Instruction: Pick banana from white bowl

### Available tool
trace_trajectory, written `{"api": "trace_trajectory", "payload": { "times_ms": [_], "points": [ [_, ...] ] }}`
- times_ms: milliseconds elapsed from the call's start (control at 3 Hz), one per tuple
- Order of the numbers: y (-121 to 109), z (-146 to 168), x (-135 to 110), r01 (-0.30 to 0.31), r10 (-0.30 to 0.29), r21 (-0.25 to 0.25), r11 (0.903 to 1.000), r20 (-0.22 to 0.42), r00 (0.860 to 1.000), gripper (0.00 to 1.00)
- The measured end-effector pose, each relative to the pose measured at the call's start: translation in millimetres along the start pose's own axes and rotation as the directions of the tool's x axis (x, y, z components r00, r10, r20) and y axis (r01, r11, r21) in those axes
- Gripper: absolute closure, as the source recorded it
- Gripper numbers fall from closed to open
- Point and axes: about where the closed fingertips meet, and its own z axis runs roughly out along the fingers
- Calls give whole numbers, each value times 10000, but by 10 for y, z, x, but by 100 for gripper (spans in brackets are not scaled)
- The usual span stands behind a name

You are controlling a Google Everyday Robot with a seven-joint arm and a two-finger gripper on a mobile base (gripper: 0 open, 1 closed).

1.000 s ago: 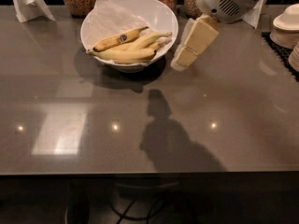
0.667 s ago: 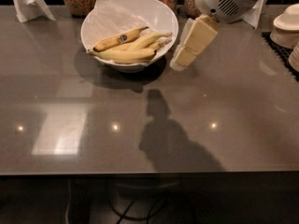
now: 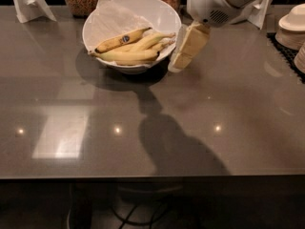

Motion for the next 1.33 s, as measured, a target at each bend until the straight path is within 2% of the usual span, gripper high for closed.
{"api": "trace_trajectory", "payload": {
  "times_ms": [333, 667, 1000, 1333],
  "points": [
    [-82, 305, -60, 1029, -1027, -19, 9947, 490, 9935, 0],
    [-58, 611, -65, 1553, -1521, -370, 9872, 776, 9853, 0],
    [57, 867, -21, 1763, -1679, -887, 9803, 942, 9813, 19],
    [122, 1038, 0, 1852, -1729, -1179, 9756, 1067, 9791, 41]
  ]
}}
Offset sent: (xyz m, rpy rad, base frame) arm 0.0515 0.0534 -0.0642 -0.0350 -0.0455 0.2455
